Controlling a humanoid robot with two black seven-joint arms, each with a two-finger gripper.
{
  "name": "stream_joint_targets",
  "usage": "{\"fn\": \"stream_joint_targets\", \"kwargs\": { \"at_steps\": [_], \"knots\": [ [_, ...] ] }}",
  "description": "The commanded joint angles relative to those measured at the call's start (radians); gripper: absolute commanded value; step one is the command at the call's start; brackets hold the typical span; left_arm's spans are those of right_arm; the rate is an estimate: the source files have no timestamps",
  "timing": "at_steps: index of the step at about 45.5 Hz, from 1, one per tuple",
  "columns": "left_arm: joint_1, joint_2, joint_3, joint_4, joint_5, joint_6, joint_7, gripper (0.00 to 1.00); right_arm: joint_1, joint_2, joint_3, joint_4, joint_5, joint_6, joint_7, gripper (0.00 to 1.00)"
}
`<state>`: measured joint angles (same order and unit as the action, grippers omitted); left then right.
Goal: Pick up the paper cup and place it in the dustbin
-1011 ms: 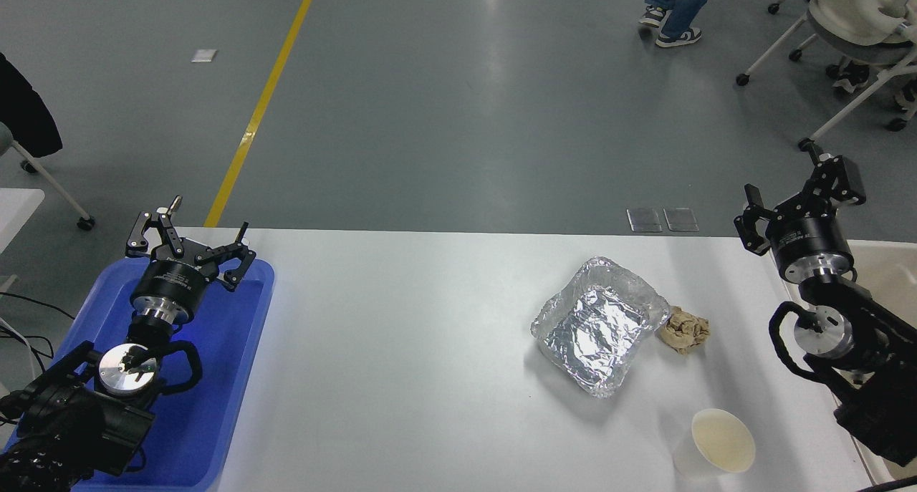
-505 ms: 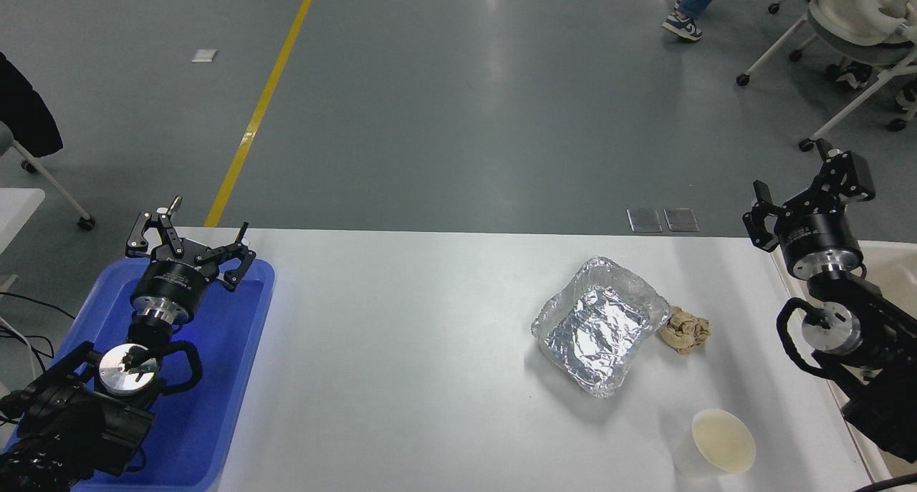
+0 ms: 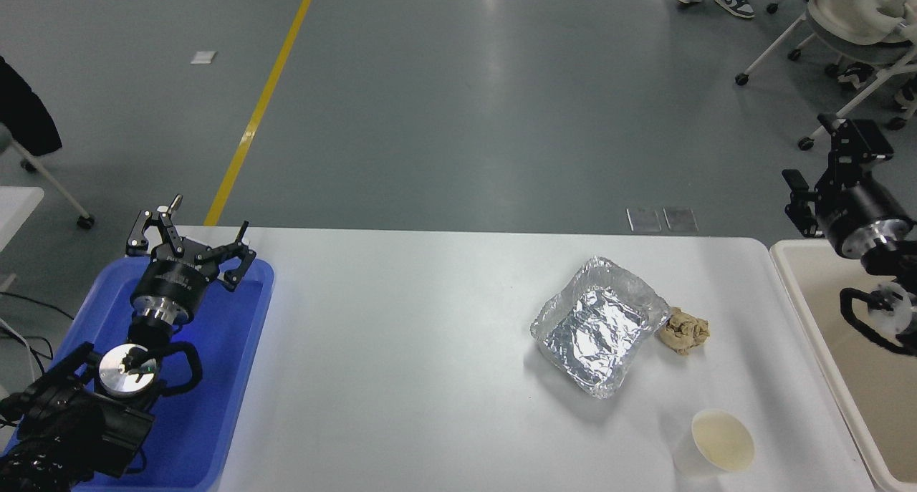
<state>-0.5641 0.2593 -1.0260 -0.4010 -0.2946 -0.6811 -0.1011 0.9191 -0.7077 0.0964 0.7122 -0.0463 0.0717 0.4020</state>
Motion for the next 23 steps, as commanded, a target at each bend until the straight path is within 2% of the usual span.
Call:
{"fn": "stream_joint_targets", "kwargs": {
  "at_steps": [1,4,6,12,23],
  "knots": [
    [0.0,0.0,0.001,0.001,0.0,0.0,0.0,1.0,0.263,-0.039,-0.452,-0.002,-0.009,-0.003,-0.245,1.0],
    [0.0,0.0,0.001,-0.001,0.0,0.0,0.001,1.0,0.326,-0.035,-0.553,0.001,-0.013,0.005,-0.313,1.0],
    [0.0,0.0,0.001,-0.001,0.0,0.0,0.001,1.0,0.371,-0.032,-0.616,0.007,-0.035,0.014,-0.333,1.0],
    [0.0,0.0,0.001,-0.001,0.0,0.0,0.001,1.0,0.481,-0.035,-0.708,0.061,-0.167,0.08,-0.333,1.0],
    [0.0,0.0,0.001,-0.001,0.0,0.0,0.001,1.0,0.72,-0.042,-0.812,0.231,-0.417,0.402,-0.333,1.0]
  ]
}}
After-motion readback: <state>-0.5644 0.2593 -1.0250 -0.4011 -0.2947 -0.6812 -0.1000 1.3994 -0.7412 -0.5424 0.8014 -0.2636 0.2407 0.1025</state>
